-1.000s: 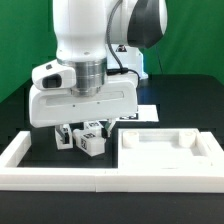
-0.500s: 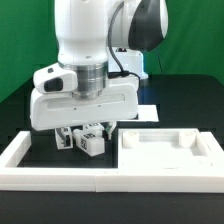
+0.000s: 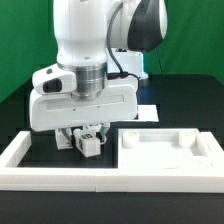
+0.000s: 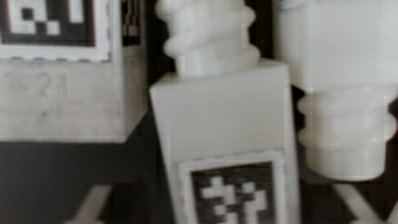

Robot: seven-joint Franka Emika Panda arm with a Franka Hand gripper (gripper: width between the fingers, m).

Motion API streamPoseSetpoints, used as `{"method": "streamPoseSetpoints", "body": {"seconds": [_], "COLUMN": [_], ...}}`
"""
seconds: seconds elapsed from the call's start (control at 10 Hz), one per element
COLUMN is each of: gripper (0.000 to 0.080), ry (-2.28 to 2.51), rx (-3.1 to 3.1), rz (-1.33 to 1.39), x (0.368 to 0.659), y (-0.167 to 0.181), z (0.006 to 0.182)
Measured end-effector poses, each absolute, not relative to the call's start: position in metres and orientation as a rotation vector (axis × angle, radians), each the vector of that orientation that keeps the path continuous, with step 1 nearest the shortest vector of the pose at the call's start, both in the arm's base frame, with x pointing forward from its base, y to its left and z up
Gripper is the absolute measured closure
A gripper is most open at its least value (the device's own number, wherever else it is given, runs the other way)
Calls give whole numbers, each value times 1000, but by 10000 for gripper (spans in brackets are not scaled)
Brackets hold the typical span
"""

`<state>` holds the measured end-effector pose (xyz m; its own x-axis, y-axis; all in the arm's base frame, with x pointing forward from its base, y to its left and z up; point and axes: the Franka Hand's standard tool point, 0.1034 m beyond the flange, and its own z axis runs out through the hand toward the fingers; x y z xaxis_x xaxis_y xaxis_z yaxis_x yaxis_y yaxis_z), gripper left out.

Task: Assemble one leg

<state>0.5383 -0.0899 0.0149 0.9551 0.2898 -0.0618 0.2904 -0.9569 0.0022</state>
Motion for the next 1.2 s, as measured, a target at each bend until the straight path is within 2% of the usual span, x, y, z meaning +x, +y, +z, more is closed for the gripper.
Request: {"method": "streamPoseSetpoints", "body": {"seconds": [0.1, 0.4, 0.5, 0.7, 0.9, 1.1, 1.2], "gripper": [515, 515, 515, 515, 514, 514, 514], "ry": [459, 459, 440, 360, 272, 135, 130], "rx": [3095, 3095, 3097, 3080, 3098, 3112, 3106], "rz": [-95, -92, -97, -88, -84, -85, -70], "x": [538, 539, 543, 549, 535, 516, 514], "y": [-90, -90, -85, -60, -30, -2, -5], "z": [15, 16, 26, 58, 70, 72, 66]}}
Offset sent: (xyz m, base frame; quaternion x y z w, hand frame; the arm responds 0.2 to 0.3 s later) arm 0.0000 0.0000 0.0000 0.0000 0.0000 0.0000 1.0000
